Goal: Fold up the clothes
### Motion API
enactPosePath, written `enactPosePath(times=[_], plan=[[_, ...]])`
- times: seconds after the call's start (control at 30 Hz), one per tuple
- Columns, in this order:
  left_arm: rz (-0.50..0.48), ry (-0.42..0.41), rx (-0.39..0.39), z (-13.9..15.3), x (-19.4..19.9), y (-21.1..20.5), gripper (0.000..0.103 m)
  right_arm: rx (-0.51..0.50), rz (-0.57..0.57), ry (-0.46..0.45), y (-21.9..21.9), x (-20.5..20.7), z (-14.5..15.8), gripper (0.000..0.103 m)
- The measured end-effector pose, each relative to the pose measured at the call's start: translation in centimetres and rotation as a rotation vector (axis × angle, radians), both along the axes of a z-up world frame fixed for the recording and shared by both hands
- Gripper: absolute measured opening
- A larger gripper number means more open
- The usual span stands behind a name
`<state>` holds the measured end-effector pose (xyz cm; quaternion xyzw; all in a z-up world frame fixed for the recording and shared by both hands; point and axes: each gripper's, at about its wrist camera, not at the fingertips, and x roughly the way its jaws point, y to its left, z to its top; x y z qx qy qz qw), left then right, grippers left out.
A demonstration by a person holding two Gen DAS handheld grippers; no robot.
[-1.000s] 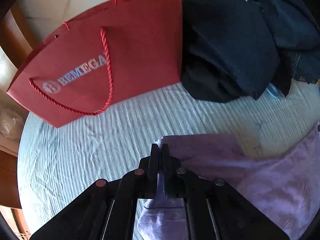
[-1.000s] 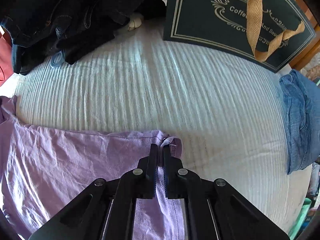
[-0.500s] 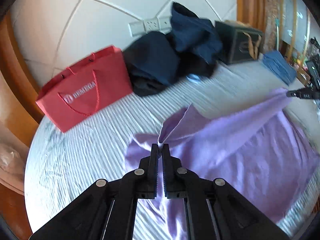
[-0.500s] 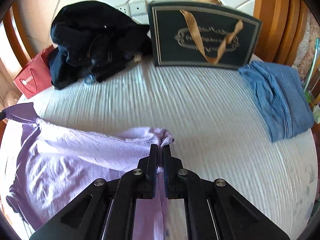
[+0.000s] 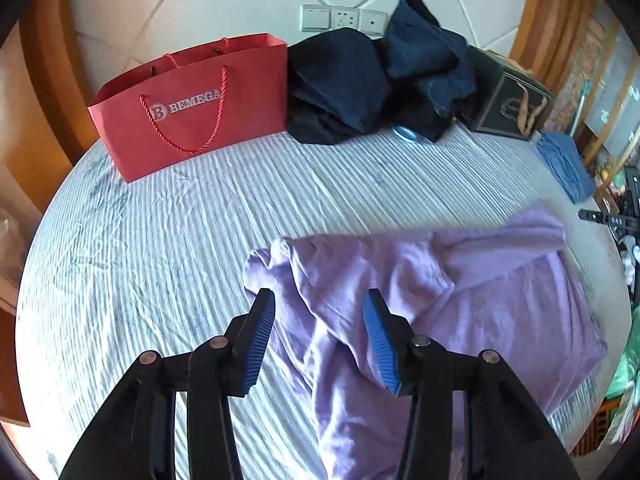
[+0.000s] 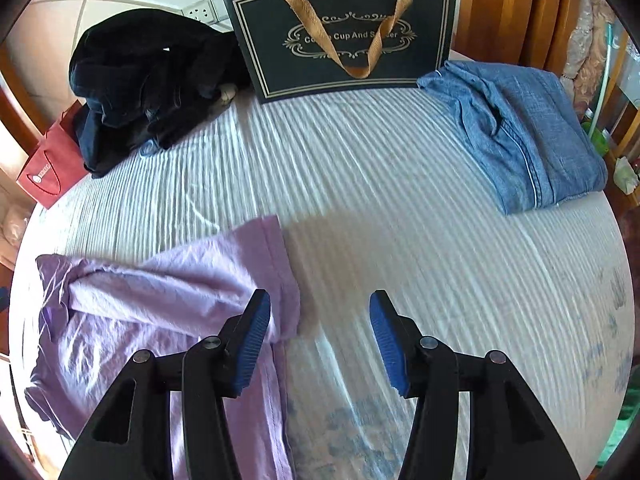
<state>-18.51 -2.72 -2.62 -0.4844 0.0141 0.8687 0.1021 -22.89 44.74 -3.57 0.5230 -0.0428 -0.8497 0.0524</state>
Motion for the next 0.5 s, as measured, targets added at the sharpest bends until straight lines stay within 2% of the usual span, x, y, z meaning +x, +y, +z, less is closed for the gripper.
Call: enactPosePath(times=[0.13,0.17,0.23,0.37,0.4,0.43,0.47,0.5], plan=[[0.061,-0.068,0.022,-2.3,-4.7,-1.3,0.047,-0.063,0.001,-0.059,-1.5,-3.5,-1.3,0.054],[0.059,-0.089,0.025,-2.9,-5.4,-1.1,0.047,-0.068,0.008,-0.081,-2.1,-4.2,-1.9,0.061],[0.047,-0.129,0.02,-4.1,-6.5,-0.7,0.047,-0.045,0.039,-0.11,-3.5,-5.3,-2.9,0.073],[0.037,-0.215,-0.055,-7.3,-7.9,0.2,0.046,0.026,0.11,-0.176,-6.0,-6.5,-5.2,0.073],[0.049,-0.252,-0.072,-8.3,-8.2,0.3,0.039,0.054,0.129,-0.195,-6.7,-6.6,-5.7,0.064],[0.062,-0.265,-0.092,-8.9,-8.2,0.3,0.009,0.082,0.149,-0.215,-7.4,-6.7,-6.2,0.052],[0.062,-0.239,-0.102,-8.9,-8.1,0.3,0.008,0.132,0.192,-0.214,-8.4,-6.7,-6.2,0.008],[0.06,-0.211,-0.111,-8.7,-7.9,0.4,0.007,0.165,0.212,-0.194,-9.0,-6.8,-5.8,0.003]])
